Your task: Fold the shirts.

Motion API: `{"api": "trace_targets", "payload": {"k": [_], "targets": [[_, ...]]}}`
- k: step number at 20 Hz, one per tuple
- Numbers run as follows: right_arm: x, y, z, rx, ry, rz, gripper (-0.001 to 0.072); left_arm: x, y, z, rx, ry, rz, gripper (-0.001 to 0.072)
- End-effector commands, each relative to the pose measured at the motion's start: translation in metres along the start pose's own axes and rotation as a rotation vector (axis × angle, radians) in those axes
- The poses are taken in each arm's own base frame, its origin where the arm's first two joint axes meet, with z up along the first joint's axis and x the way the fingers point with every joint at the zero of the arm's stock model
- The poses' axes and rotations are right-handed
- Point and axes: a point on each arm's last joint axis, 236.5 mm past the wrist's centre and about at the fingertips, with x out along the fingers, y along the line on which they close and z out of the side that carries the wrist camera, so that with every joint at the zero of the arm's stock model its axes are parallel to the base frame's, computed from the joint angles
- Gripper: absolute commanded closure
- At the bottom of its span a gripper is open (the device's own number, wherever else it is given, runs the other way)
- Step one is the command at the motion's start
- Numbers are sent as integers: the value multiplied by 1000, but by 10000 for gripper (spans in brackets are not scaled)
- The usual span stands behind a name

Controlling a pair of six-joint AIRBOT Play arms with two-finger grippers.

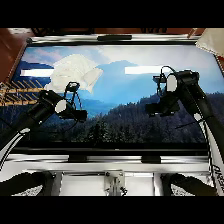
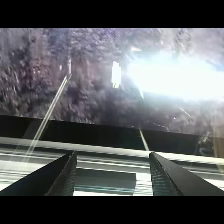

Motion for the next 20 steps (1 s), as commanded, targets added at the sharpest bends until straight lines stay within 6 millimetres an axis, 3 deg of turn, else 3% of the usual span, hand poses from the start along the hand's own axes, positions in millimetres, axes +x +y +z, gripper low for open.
{"api": "trace_targets", "payload": {"k": [1,17,20], "targets": [[0,0,0,-1,0,0,136,0,0,0,1,0,0,-4],[0,1,1,11,-4,2,136,0,0,0,1,0,0,-4],[0,-1,0,10,3,-7,136,1,-5,13,1,-54,-19,-5]]}}
